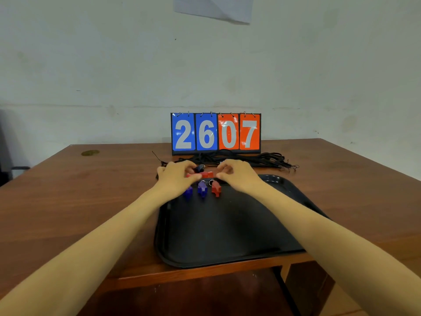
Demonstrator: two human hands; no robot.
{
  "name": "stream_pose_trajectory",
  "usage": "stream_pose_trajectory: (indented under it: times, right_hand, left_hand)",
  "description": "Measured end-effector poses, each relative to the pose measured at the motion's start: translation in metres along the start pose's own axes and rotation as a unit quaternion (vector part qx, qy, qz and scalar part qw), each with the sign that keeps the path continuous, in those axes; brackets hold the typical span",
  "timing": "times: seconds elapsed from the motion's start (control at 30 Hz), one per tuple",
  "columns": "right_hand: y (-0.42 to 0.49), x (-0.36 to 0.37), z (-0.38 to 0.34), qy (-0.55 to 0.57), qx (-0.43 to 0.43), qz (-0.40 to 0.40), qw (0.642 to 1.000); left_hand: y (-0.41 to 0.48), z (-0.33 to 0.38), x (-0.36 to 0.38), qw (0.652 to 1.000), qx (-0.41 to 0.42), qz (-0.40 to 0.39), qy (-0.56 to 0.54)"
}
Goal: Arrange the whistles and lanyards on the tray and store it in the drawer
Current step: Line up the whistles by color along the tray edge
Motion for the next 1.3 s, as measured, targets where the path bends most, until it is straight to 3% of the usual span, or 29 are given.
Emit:
stream_pose_trajectory:
  times: [0.1,0.3,0.47,0.77,1.1,1.3]
  right_hand:
    - [0.025,-0.005,-0.004,-0.052,-0.021,-0.034,0.998]
    - [0.06,0.014,-0.01,-0.155,-0.074,-0.169,0.971]
    - [0.07,0.025,-0.01,-0.144,-0.104,-0.189,0.966]
    - [0.074,0.022,0.004,-0.147,-0.09,-0.152,0.973]
    - [0.073,0.022,0.008,-0.127,-0.077,-0.165,0.975]
    - [0.07,0.015,0.01,-0.155,-0.095,-0.085,0.98]
  left_hand:
    - [0.028,-0.013,-0.005,0.999,-0.029,-0.012,0.041]
    - [0.064,-0.031,0.014,0.985,-0.025,-0.169,0.032]
    - [0.067,-0.035,0.025,0.979,0.001,-0.202,0.022]
    - [0.073,-0.038,0.026,0.974,0.022,-0.206,0.086]
    - [0.071,-0.033,0.027,0.97,-0.002,-0.243,-0.017]
    - [0.072,-0.034,0.029,0.971,-0.006,-0.239,0.008]
Point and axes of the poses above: each hand's wrist, its own y-axis towards the middle knuckle, its own x-axis out of the palm, z = x × y, the point moved 4 cm from there along y, towards the middle knuckle, and after that the axes turned 4 degrees about z, right-handed, at the moved point
